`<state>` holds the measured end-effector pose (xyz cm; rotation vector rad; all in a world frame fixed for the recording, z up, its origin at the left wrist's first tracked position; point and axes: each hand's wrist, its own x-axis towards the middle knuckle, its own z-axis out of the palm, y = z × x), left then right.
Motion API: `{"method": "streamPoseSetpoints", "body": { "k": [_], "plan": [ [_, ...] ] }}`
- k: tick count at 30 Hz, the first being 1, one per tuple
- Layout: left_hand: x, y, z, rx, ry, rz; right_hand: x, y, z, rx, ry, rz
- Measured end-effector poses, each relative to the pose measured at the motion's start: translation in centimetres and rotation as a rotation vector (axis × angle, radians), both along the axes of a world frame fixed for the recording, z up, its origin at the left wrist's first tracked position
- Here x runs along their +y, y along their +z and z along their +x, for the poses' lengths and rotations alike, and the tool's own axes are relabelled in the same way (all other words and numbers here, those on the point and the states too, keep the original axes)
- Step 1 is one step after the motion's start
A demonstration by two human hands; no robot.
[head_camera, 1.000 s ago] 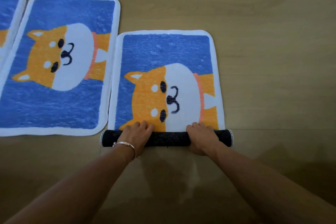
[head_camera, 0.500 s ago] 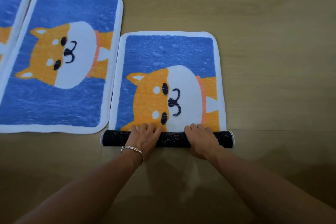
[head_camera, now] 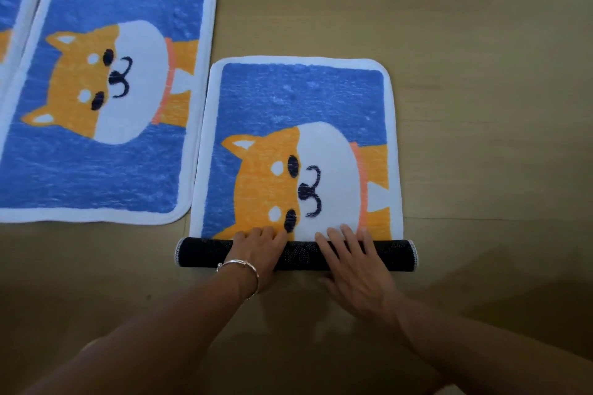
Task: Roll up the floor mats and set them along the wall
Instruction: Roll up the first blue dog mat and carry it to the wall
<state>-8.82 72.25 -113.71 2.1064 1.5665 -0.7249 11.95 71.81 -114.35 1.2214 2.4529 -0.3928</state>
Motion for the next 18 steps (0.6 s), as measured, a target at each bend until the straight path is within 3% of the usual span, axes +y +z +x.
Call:
{"method": "streamPoseSetpoints", "body": {
  "k": [6, 11, 18],
  "plan": [
    [-2.1, -0.8, -1.0, -0.087, -0.054, 0.311, 2.4, -0.5, -0.7, -0.015, -0.099, -0.11],
    [-3.3, -0.9, -0.5, -0.124, 0.066, 0.262, 4.0, -0.9, -0.9, -0.042, -0.035, -0.133],
    [0.9, -2.1, -1.1, -0.094, 0.12, 0.208, 4.1, 0.3, -0.9, 0.027, -0.138, -0.017]
  ]
}}
